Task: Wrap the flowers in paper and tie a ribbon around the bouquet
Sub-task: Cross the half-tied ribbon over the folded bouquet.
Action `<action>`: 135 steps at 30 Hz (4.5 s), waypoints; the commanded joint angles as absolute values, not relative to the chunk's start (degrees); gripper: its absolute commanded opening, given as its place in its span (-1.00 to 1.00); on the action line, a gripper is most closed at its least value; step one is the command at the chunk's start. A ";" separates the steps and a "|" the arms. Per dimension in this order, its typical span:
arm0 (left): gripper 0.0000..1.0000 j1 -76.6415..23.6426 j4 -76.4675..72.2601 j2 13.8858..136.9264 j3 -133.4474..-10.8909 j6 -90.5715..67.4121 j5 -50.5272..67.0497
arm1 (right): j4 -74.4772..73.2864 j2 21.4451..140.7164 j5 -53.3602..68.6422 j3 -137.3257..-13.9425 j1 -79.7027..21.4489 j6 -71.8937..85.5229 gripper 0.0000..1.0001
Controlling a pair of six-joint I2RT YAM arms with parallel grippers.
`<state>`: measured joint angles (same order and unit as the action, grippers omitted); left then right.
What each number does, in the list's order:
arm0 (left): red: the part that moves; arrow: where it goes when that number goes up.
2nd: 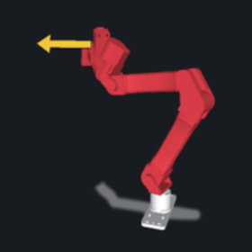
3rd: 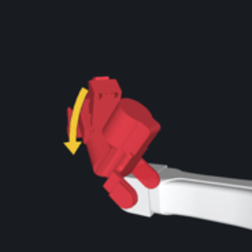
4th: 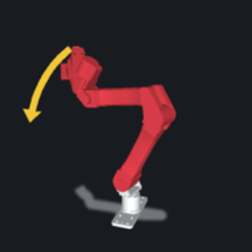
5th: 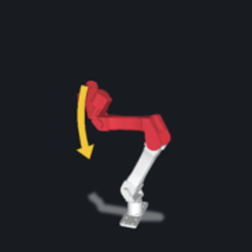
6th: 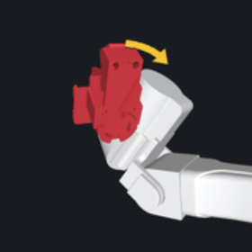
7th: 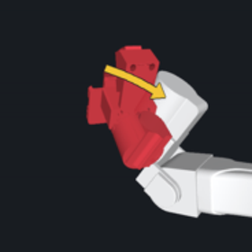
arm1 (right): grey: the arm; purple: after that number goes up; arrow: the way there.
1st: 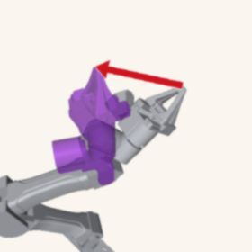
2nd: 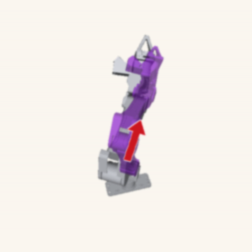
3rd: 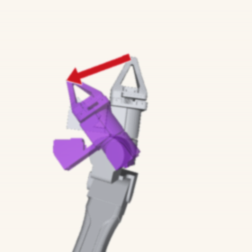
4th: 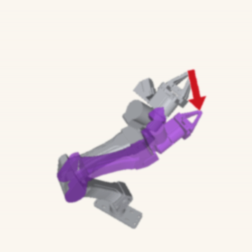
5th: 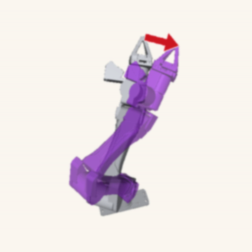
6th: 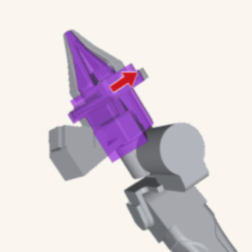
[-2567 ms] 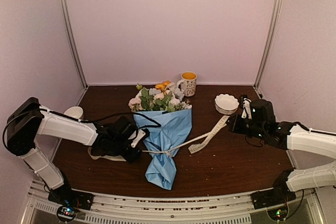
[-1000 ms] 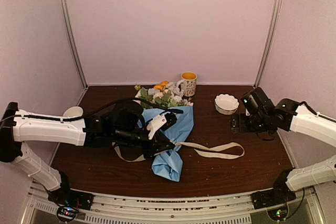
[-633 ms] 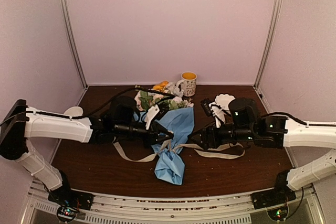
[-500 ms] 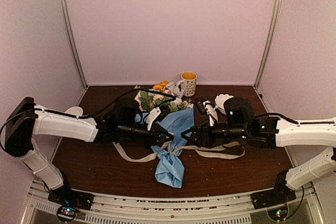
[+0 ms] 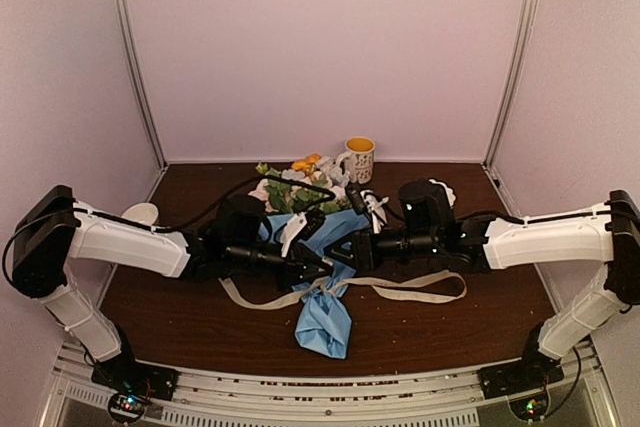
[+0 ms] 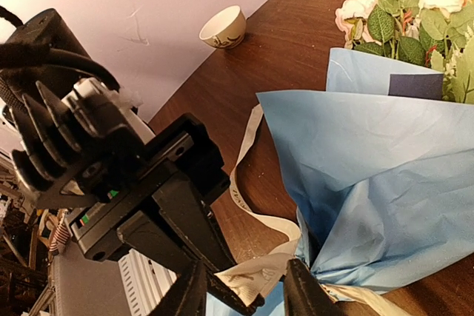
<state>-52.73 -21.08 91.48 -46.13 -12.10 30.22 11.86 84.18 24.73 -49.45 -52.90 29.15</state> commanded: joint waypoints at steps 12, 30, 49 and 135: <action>-1.00 -52.65 -23.99 90.81 -45.31 -10.73 29.80 | 18.08 88.60 32.67 -49.94 -51.73 34.00 -0.41; -1.00 -52.65 -29.27 90.78 -42.62 -10.55 28.53 | 27.81 90.53 35.48 -45.51 -49.31 43.86 -0.25; -1.00 -52.65 -27.23 90.95 -42.98 -10.15 27.25 | 35.43 94.66 43.00 -43.84 -49.66 47.76 -0.85; -1.00 -47.73 -46.27 98.24 -45.00 -29.72 39.83 | 51.18 93.40 7.80 -32.23 -59.18 39.11 -0.39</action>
<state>-48.21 -39.44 97.97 -45.65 -27.62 38.83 49.78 93.06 11.27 -32.12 -58.78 37.87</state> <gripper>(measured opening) 0.013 0.295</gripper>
